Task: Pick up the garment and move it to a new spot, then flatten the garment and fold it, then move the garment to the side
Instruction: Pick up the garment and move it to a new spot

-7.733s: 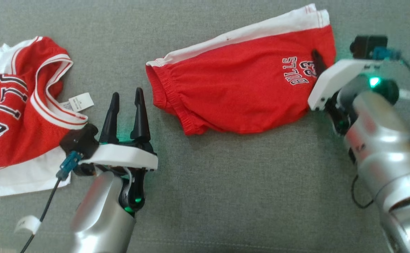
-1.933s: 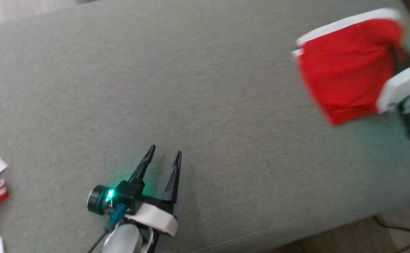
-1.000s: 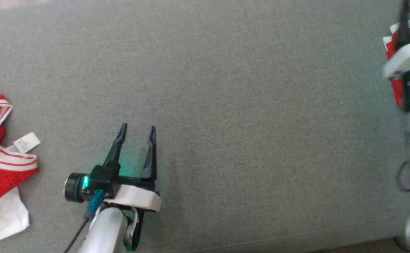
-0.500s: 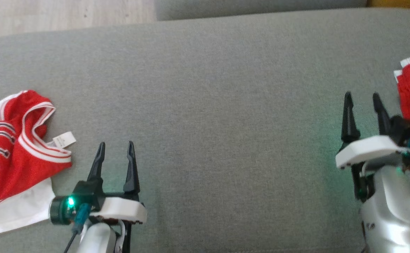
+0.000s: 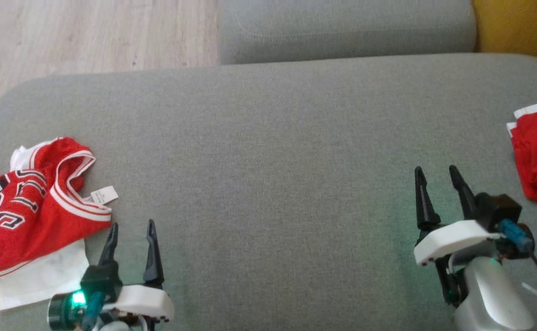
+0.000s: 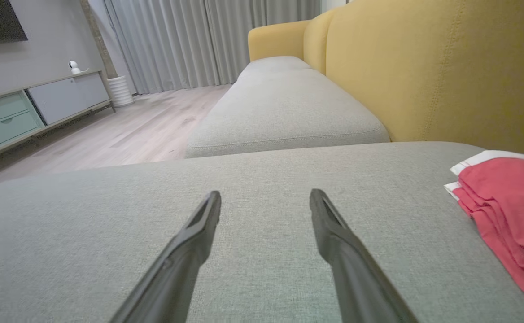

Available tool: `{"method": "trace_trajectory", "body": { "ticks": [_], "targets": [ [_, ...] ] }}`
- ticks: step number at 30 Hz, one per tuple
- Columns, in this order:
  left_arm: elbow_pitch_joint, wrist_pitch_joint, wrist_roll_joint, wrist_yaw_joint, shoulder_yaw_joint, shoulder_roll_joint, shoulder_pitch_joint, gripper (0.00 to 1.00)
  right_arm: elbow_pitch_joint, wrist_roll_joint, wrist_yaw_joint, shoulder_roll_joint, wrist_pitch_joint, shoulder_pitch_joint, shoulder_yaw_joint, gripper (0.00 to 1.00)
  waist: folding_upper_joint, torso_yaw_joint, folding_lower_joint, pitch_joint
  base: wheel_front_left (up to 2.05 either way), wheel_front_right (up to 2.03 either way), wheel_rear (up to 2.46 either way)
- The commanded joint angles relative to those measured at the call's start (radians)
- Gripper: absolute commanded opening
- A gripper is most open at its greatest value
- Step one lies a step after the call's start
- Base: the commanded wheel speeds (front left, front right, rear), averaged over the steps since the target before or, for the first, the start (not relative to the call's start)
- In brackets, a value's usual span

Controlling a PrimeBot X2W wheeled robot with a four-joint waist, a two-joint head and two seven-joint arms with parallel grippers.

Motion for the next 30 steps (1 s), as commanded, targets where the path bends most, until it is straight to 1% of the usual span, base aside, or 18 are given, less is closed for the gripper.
{"method": "trace_trajectory", "body": {
  "ticks": [1,7,13,17,21,26,27,30],
  "targets": [
    [-0.019,-0.005,0.01,-0.002,0.047,0.007,-0.021,1.0,-0.029,0.0,0.007,0.004,-0.011,-0.011,0.035,1.0,-0.0001,0.002,0.0001,-0.019,0.0,0.0,0.0],
    [-0.006,-0.005,0.012,-0.009,0.085,0.007,-0.02,1.0,-0.035,0.006,0.007,0.004,-0.011,0.006,0.061,1.0,-0.0001,-0.003,0.0001,-0.041,0.0,0.0,0.0],
    [-0.011,-0.005,0.008,-0.011,0.098,0.007,-0.014,1.0,-0.036,0.016,0.007,0.004,-0.011,0.012,0.074,1.0,-0.0001,-0.008,0.0001,-0.04,0.0,0.0,0.0],
    [-0.014,-0.005,-0.007,-0.008,0.096,0.007,-0.018,1.0,-0.019,0.024,0.007,0.004,-0.011,0.013,0.086,1.0,-0.0001,0.011,0.0001,-0.029,0.0,0.0,0.0],
    [-0.021,-0.005,-0.027,-0.001,0.086,0.007,-0.024,1.0,-0.006,0.033,0.007,0.004,-0.011,0.005,0.114,1.0,-0.0001,0.065,0.0001,-0.009,0.0,0.0,0.0],
    [-0.022,-0.005,-0.047,0.013,0.087,0.007,-0.028,1.0,-0.011,0.038,0.007,0.004,-0.011,-0.011,0.149,1.0,-0.0001,0.17,0.0001,0.019,0.0,0.0,0.0],
    [-0.022,-0.005,-0.047,0.013,0.087,0.007,-0.028,1.0,-0.011,0.038,0.007,0.004,-0.011,-0.011,0.149,1.0,-0.0001,0.17,0.0001,0.019,0.0,0.0,0.0],
    [-0.024,-0.005,-0.053,0.019,0.101,0.007,-0.024,1.0,-0.009,0.044,0.007,0.004,-0.011,-0.02,0.173,1.0,-0.0001,0.237,0.0001,0.032,0.0,0.0,0.0]
  ]
}}
